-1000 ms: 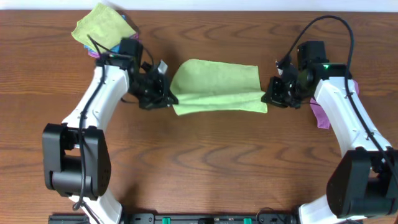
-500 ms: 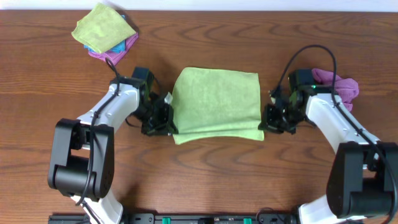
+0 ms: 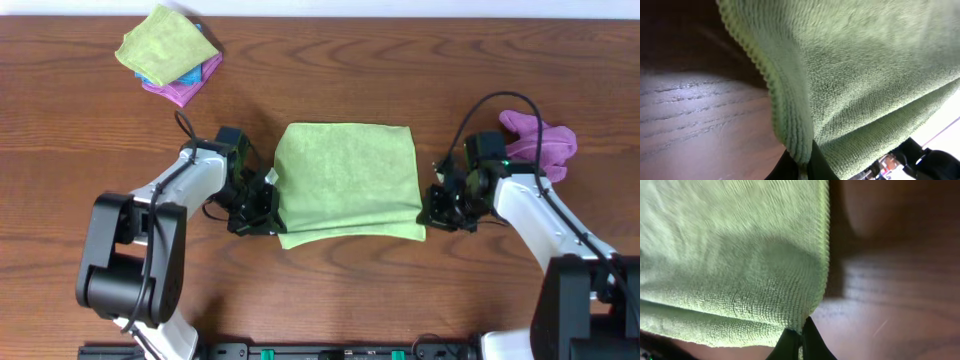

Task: Fold the cloth
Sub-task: 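Fold the green cloth lengthwise into a strip with both grippers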

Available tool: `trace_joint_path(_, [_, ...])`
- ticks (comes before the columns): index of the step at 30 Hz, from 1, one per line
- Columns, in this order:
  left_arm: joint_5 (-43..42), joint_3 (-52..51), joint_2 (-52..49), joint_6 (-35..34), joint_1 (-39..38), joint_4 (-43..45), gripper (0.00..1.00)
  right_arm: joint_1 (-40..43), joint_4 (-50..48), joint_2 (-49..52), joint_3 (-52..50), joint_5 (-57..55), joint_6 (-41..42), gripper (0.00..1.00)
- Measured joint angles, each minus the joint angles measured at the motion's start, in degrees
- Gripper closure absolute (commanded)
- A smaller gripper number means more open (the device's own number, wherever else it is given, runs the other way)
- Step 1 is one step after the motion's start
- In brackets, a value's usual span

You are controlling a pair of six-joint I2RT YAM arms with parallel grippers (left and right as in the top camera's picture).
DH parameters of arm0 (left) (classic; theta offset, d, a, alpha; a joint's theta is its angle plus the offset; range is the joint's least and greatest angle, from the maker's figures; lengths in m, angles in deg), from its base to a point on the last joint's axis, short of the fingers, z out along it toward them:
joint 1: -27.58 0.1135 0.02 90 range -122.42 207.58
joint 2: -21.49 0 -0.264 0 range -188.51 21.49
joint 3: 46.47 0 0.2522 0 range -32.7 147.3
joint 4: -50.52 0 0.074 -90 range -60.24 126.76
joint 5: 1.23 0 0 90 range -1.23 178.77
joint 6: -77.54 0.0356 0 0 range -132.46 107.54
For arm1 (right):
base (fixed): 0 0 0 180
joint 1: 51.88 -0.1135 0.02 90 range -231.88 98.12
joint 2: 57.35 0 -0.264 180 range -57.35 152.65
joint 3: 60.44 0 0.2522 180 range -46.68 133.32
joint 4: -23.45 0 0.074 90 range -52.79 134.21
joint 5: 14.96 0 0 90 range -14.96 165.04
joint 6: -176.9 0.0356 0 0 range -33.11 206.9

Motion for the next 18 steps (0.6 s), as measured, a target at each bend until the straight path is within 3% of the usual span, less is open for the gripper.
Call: trace_joint_path(18, [1.53, -0.17, 4.68, -12.94, 0.0, 15.69, 0.94, -0.07, -17.84, -0.24, -0.07, -2.1, 4.74, 0.98])
